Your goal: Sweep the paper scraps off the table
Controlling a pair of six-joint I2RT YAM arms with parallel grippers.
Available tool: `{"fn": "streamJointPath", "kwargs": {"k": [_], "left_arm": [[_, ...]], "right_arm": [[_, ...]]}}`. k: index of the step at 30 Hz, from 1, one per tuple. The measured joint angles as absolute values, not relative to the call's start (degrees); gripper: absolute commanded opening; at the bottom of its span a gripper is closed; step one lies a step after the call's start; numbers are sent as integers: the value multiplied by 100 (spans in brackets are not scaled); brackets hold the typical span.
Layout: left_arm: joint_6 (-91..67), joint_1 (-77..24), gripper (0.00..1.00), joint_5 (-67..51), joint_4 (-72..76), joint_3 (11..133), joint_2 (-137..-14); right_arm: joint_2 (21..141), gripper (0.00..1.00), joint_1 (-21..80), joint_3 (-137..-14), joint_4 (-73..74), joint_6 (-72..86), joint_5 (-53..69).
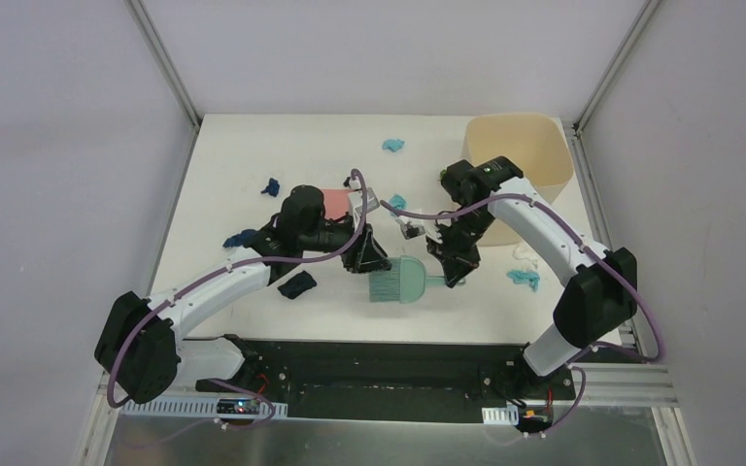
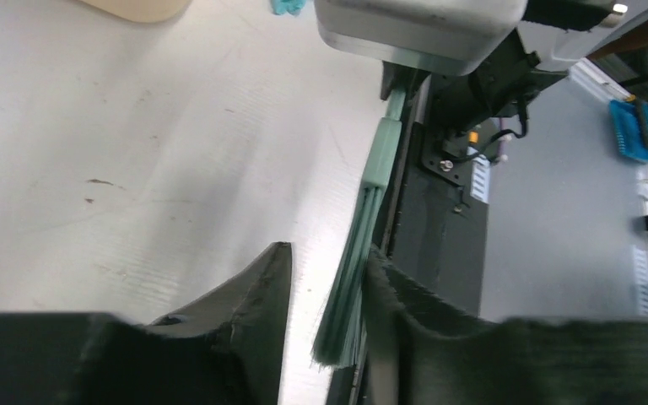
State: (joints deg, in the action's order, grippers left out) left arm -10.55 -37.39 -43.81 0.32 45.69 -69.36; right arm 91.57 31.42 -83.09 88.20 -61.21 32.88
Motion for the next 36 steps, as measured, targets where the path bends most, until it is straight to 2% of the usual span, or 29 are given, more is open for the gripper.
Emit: {"fn": "streamJointPath", "kwargs": {"k": [2, 4, 5, 9, 11, 13, 17, 27, 36], "left_arm": [[-1155, -3739, 14, -4504, 137, 4569, -7015], [-1240, -3739, 0, -4650, 207, 4569, -7043], [-1278, -3739, 0, -4700, 224, 4569, -7046], [-1313, -3699, 0, -4797, 263, 4567, -7035], [-1422, -3662, 0, -4810, 355, 4501, -6973], [-1643, -3588, 0, -4869, 569, 4331, -6834], [-2346, -3304, 0, -5103, 1319, 3990, -6678], [-4357, -2821, 0, -5596, 3741, 3691, -7378], [-4917, -2738, 0, -5610, 4313, 3660, -7544]], "right_arm": [[9205, 1, 3144, -8364, 8842, -6114, 3387], [9271, 8, 3142, -8407, 8858, -6099, 3428], [9301, 11, 3131, -8420, 8866, -6093, 3450], [9424, 42, 2912, -8582, 8993, -6016, 3830], [9428, 49, 2598, -8739, 8984, -6027, 4364], [9406, 52, 2145, -8866, 8973, -6055, 5002], [9349, 55, 1433, -8836, 8962, -6141, 5953], [9150, 55, 735, -8029, 8984, -6412, 7312], [8910, 53, 694, -7765, 8976, -6613, 7826]]}}
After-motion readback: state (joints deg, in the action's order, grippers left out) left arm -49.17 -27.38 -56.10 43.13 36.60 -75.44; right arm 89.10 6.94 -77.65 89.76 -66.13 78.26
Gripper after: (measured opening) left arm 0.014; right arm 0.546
